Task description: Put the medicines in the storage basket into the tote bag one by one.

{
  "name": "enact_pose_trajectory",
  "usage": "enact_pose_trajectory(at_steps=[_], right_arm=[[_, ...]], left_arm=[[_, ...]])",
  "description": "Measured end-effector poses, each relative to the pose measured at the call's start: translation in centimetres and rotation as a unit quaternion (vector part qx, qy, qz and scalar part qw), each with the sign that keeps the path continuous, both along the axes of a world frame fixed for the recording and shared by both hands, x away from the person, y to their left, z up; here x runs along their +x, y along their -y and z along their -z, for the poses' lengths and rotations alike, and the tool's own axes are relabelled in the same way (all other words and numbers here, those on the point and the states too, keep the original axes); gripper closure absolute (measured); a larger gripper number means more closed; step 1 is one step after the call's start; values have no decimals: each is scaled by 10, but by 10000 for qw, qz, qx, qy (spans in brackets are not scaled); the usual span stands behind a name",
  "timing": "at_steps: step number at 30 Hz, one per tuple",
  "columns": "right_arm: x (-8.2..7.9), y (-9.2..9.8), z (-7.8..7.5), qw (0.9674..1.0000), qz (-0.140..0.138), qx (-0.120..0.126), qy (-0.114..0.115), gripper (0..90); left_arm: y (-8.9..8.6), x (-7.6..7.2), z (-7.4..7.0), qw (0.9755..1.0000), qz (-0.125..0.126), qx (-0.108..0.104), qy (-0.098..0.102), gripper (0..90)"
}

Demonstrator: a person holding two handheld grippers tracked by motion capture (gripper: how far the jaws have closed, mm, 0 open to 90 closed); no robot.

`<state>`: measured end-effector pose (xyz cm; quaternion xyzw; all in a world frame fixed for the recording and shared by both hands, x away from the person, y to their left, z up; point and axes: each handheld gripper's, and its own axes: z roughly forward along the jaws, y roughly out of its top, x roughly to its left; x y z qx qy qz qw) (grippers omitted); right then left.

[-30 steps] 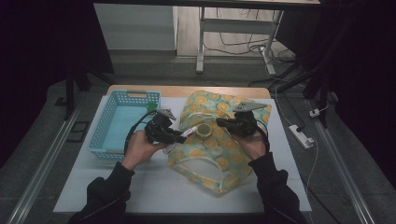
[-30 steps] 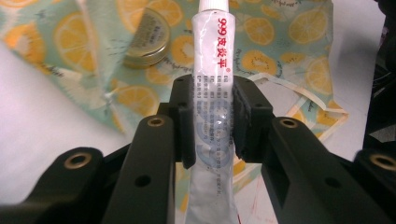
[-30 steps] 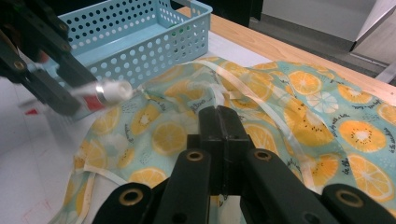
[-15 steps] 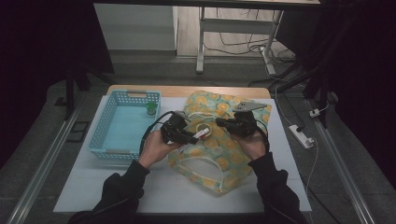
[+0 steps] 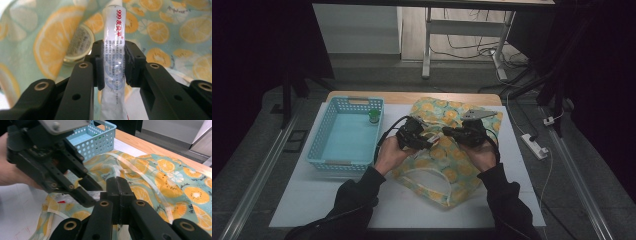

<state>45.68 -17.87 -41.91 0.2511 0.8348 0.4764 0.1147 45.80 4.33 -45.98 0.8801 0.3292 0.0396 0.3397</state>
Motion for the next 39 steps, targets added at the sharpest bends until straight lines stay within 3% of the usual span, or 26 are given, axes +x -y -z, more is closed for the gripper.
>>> enact_pose_trajectory(at_steps=[22,34,39], right_arm=[[2,-2,4,10000,89,-43,-15,900],[3,-3,7,9999,127,-78,-12,900],[3,-3,7,9999,130,-75,-22,900]], left_arm=[[14,37,21,9976,-600,15,356,707],[18,46,37,9960,-818,49,358,698],[18,44,33,9963,-767,-59,378,582]])
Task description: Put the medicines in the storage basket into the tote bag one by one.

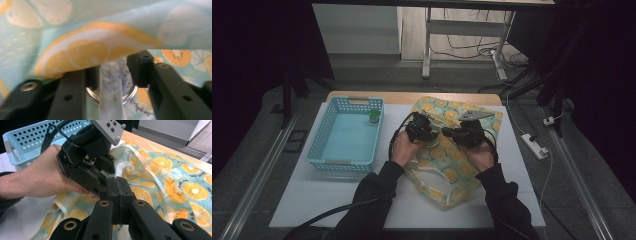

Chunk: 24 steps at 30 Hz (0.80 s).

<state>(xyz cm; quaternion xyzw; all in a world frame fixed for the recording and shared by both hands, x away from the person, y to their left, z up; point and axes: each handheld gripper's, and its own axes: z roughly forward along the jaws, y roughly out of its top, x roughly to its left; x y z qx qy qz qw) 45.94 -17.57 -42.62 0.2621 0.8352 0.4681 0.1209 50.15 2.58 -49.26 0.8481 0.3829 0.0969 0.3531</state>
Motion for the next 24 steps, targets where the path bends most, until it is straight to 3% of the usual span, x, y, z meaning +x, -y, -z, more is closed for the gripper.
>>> enact_pose_trajectory(at_steps=[12,18,21,24], right_arm=[[1,3,-1,10000,6,33,-6,900],[1,3,-1,10000,-1,26,-15,900],[1,3,0,10000,-7,30,-15,900],[1,4,-1,10000,0,23,-19,900]], left_arm=[[-7,-18,-17,9996,279,-24,-28,302],[-16,-21,-24,9989,406,-171,-159,246],[-20,-25,-28,9980,470,-359,-234,216],[-24,-29,-33,9981,502,-312,-191,200]])
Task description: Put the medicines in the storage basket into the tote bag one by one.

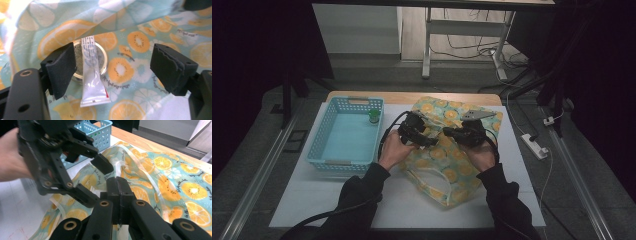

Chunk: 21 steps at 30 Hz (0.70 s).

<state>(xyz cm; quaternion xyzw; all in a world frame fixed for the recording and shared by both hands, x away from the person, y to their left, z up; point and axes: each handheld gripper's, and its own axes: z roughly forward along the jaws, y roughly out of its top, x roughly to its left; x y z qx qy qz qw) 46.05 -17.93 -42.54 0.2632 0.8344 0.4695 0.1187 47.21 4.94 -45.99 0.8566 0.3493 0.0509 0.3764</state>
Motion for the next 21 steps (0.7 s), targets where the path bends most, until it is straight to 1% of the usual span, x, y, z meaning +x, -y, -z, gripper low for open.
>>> enact_pose_trajectory(at_steps=[2,6,9,13,15,18,21], right_arm=[[0,0,-1,10000,-1,1,4,900],[0,0,-1,10000,-2,21,6,900],[0,0,-1,10000,4,6,-11,900],[1,1,1,10000,20,10,-21,900],[1,1,1,10000,20,-4,-27,900],[1,0,1,10000,-4,10,-20,900],[1,0,1,10000,6,-3,-21,900]], left_arm=[[-3,-2,-4,10000,-2,-2,17,182],[-12,-5,-11,9998,8,-185,2,134],[-19,-6,-13,9997,1,-252,-50,83],[-30,-8,-15,9993,16,-377,-67,27],[-35,-9,-16,9992,8,-408,-38,10],[-44,-11,-17,9993,17,-373,-17,0],[-55,-13,-18,9988,5,-497,-16,0]])
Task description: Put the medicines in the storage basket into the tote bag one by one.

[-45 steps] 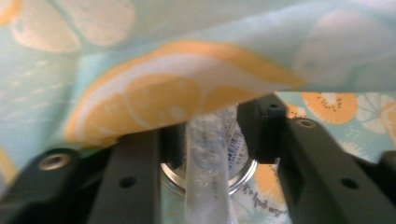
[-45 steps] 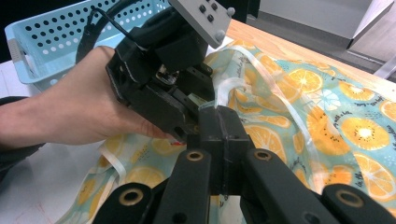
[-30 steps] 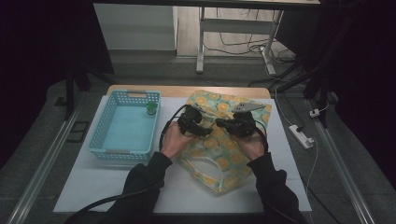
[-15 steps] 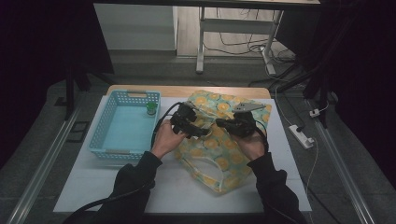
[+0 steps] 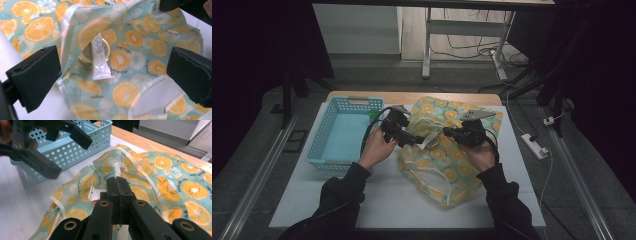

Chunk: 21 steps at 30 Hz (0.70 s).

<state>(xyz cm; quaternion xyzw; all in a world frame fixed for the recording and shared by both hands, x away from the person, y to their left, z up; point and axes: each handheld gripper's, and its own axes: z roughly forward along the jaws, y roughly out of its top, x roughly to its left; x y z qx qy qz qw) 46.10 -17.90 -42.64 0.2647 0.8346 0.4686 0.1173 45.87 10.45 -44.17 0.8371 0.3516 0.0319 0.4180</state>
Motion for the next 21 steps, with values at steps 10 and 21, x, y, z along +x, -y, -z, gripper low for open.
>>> enact_pose_trajectory(at_steps=[10,21], right_arm=[[0,1,-2,10000,-19,43,25,900],[0,2,-2,10000,2,37,16,900]], left_arm=[[-33,-2,-5,9998,-200,32,52,0],[-71,0,-6,9982,-574,120,108,0]])
